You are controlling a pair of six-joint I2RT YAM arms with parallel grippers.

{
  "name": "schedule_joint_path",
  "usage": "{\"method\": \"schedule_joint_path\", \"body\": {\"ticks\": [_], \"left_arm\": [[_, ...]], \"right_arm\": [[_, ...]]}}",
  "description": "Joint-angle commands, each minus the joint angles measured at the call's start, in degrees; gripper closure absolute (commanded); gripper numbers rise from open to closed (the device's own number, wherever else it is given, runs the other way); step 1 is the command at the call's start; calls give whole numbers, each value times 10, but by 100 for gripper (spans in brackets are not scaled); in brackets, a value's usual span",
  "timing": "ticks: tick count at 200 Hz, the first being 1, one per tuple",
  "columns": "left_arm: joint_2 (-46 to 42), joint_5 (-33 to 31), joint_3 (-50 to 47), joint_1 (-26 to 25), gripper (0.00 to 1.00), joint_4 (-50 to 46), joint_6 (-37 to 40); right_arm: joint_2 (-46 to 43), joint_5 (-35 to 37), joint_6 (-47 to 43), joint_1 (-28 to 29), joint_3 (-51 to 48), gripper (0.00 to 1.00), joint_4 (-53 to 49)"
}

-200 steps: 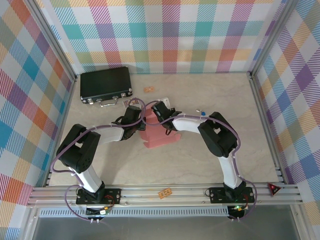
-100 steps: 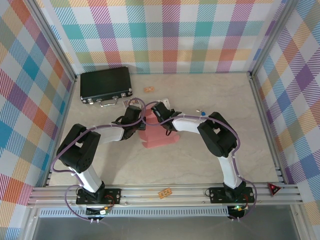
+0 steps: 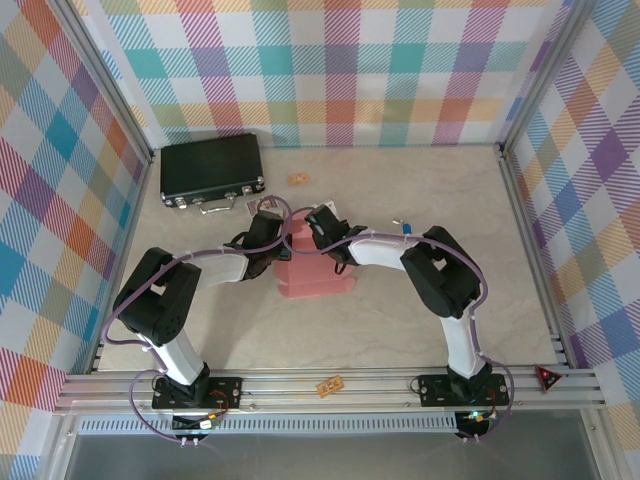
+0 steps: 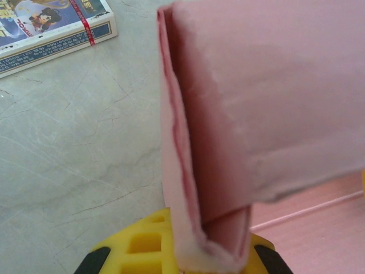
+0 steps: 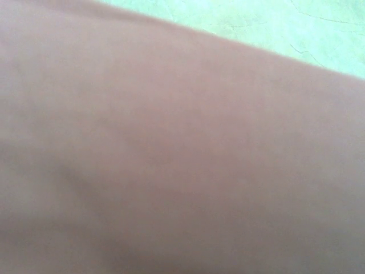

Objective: Fold the paper box

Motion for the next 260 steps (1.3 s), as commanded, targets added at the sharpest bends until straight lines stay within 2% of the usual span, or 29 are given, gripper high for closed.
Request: {"method": "schedule_joint_path", "body": {"ticks": [1,67,93,118,165,193,206,231,260], "left_arm": [[6,9,8,-9,100,-20,8],[13,-3,19,-9,100,-37,1],[15,-15,30,-9,100,-53,-15],[15,-22,40,-9,100,-68,-33],[10,-17,77,-9,100,-122,-67],[-8,-10,95,-9,100,-155,-126],[-21,-12,99,-9,100,-170,-162],[-50,-26,102,-9,100,-188,-261],[-79,-24,93,-9,100,-194,-372]], "right_arm": [[-24,-9,-8,5,-8,47,7],[-65,-31,-25,5,-73,30,47],[-99,-44,-35,5,-112,27,68],[-152,-61,-35,5,-150,21,74],[-291,-74,-24,5,-231,19,57],[-364,-102,14,-14,-246,17,-15],[-395,-150,50,-39,-250,17,-52],[-445,-234,101,-91,-255,17,-103],[-491,-277,113,-119,-250,17,-147]]}}
